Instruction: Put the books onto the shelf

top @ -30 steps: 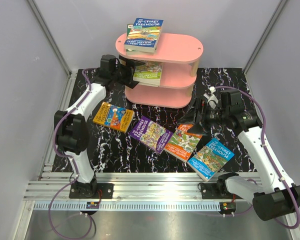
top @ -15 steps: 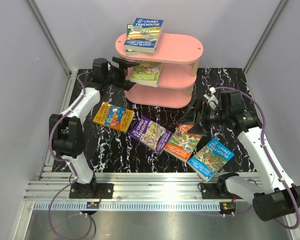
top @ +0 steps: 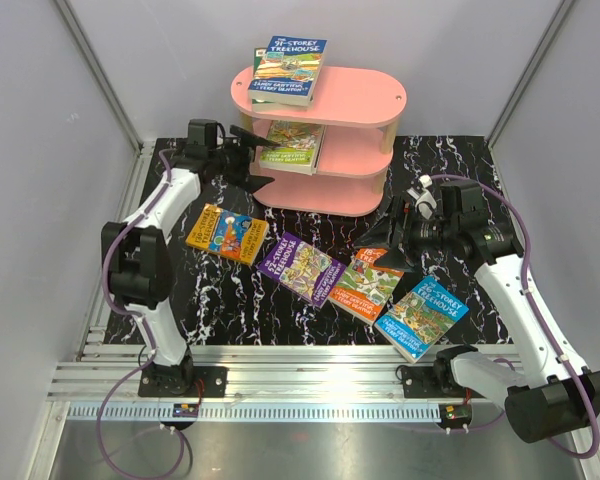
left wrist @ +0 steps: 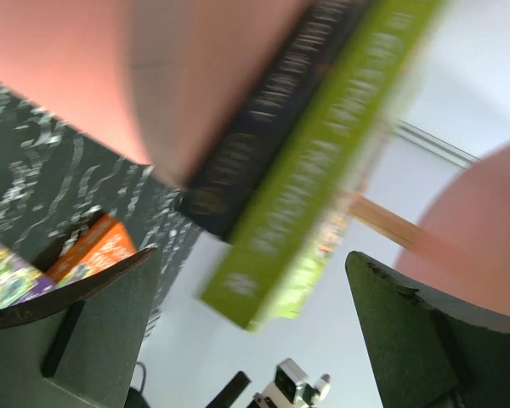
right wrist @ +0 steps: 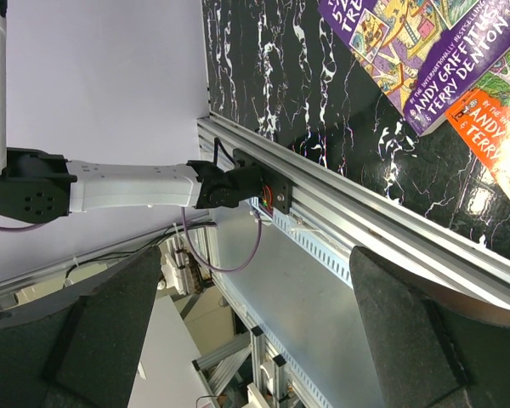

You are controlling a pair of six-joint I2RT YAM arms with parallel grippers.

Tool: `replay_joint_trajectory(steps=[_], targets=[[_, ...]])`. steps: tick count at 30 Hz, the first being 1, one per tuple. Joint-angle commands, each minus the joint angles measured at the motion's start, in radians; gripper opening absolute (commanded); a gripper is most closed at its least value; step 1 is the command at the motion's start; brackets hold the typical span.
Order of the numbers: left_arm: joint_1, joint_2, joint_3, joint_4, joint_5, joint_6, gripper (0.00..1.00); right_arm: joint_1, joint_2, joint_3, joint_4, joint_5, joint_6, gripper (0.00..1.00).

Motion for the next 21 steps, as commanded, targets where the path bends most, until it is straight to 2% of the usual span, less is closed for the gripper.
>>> replay_joint_trajectory(steps=[1,4,8,12,13,15,16,21], targets=[[0.014,0.016,0.047,-0.155,0.034,0.073,0.99,-0.010,-0.020,0.000,0.036,-0.025,0.008,1.00],[0.022,0.016,0.044,-0.165,0.035,0.096,0.99,-0.010,-0.020,-0.003,0.036,-0.026,0.009,1.00],[0.028,-0.003,-0.015,-0.063,0.041,0.061,0.99,-0.013,-0.020,-0.009,0.043,-0.029,0.014,1.00],[0.058,-0.062,-0.057,-0.032,-0.018,0.096,0.99,-0.013,-0.020,-0.006,0.042,-0.031,0.011,1.00],[0.078,-0.107,-0.118,0.099,-0.023,0.086,0.99,-0.013,-0.020,-0.006,0.042,-0.031,0.008,1.00],[0.095,-0.159,-0.206,0.219,-0.028,0.020,0.99,-0.013,-0.020,-0.012,0.043,-0.032,0.008,1.00],[0.110,-0.165,-0.220,0.328,-0.022,0.001,0.99,-0.013,-0.020,-0.017,0.045,-0.034,0.011,1.00],[0.134,-0.174,-0.234,0.579,0.014,-0.065,0.99,-0.013,-0.014,-0.032,0.068,-0.049,0.025,1.00]])
